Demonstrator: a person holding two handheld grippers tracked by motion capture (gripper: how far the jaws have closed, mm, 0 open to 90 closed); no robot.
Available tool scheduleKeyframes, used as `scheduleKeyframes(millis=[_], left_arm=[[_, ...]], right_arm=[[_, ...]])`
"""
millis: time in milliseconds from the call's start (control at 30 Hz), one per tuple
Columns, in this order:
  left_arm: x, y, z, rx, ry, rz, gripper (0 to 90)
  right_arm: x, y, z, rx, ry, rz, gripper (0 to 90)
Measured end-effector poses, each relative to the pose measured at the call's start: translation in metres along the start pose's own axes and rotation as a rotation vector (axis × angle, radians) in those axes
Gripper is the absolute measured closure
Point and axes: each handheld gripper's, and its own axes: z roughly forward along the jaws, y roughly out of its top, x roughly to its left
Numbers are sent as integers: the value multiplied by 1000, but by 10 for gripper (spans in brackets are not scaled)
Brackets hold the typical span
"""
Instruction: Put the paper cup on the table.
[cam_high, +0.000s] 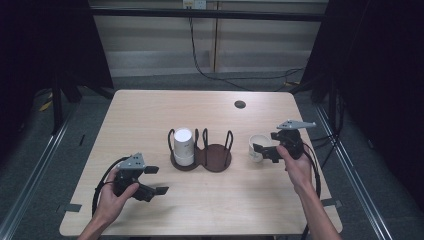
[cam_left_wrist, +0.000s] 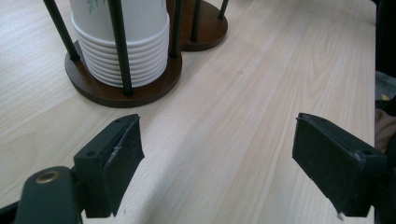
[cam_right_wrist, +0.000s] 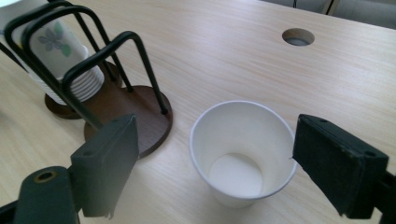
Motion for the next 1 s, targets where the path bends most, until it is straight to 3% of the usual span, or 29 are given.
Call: scheduleKeyframes(millis=[33, 167, 367, 533, 767, 867, 1000], left_arm=[[0, 0, -1, 8, 1, 7, 163], [-4, 2, -6, -37, -4, 5, 164], [-9, -1, -7, 1, 5, 31, 163], [-11, -6, -6, -6, -1, 28, 163], [-14, -9, -5, -15, -5, 11, 163], [-13, -11, -5, -62, -22, -38, 162], [-15, -12, -2, -57, -10, -29, 161]], right_arm=[[2, -1, -1, -9, 3, -1, 142], [15, -10, -5, -48, 6, -14, 153], [36, -22, -8, -87, 39, -33, 150], [51, -30, -9, -120, 41, -41, 153], [76, -44, -5, -123, 79, -54, 157], [87, -50, -2, -128, 105, -62, 160], [96, -58, 3, -138, 124, -63, 170]])
